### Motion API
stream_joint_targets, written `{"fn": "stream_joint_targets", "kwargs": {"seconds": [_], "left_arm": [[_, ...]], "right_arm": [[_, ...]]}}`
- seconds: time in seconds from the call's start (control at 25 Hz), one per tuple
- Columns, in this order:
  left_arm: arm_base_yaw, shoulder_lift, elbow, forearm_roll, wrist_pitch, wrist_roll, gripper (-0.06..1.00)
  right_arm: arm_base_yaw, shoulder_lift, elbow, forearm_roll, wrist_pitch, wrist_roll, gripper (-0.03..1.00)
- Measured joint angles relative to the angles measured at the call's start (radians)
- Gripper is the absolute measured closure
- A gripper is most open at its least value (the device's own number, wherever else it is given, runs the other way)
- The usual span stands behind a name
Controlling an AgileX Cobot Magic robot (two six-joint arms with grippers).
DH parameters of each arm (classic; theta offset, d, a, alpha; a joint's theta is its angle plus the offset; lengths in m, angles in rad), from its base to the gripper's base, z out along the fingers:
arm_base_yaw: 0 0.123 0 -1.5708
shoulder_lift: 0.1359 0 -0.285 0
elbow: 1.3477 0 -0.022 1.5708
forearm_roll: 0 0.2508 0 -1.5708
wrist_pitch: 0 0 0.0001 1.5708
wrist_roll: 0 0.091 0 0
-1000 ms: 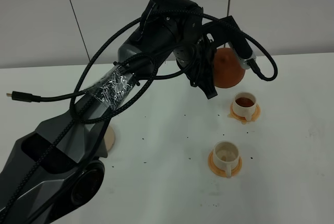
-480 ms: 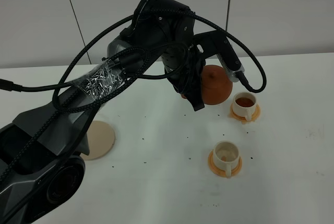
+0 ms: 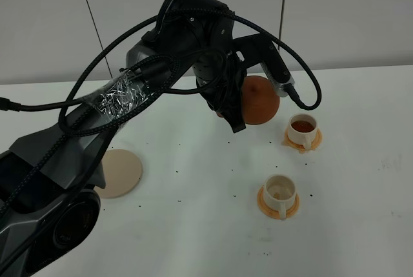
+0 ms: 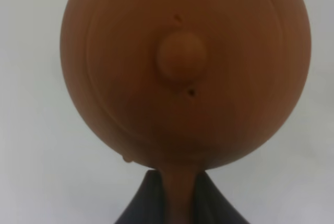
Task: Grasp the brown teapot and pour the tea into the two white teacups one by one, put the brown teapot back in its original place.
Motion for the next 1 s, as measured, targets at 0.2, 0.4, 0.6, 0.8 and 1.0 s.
{"fn": "stream_joint_targets", "kwargs": {"seconds": [0.2,0.4,0.6,0.8,1.0], "left_arm": [[0.009,0.0,0.002,-0.024,0.0,-0.001,0.78],[0.009,0.0,0.002,-0.033,0.001,-0.001,0.78],[0.009,-0.002,0.002,-0.046,0.001,-0.001,0.78],[0.009,-0.037,0.004,-0.08,0.001,-0.001,0.78],[0.009,-0.083,0.004,-0.124,0.001,0.0,0.78]], "right_arm": [[0.0,0.0,0.0,0.0,0.0,0.0,0.73],[0.0,0.0,0.0,0.0,0.0,0.0,0.73],[0.0,0.0,0.0,0.0,0.0,0.0,0.73],[0.0,0.0,0.0,0.0,0.0,0.0,0.73],[0.0,0.0,0.0,0.0,0.0,0.0,0.73]]}}
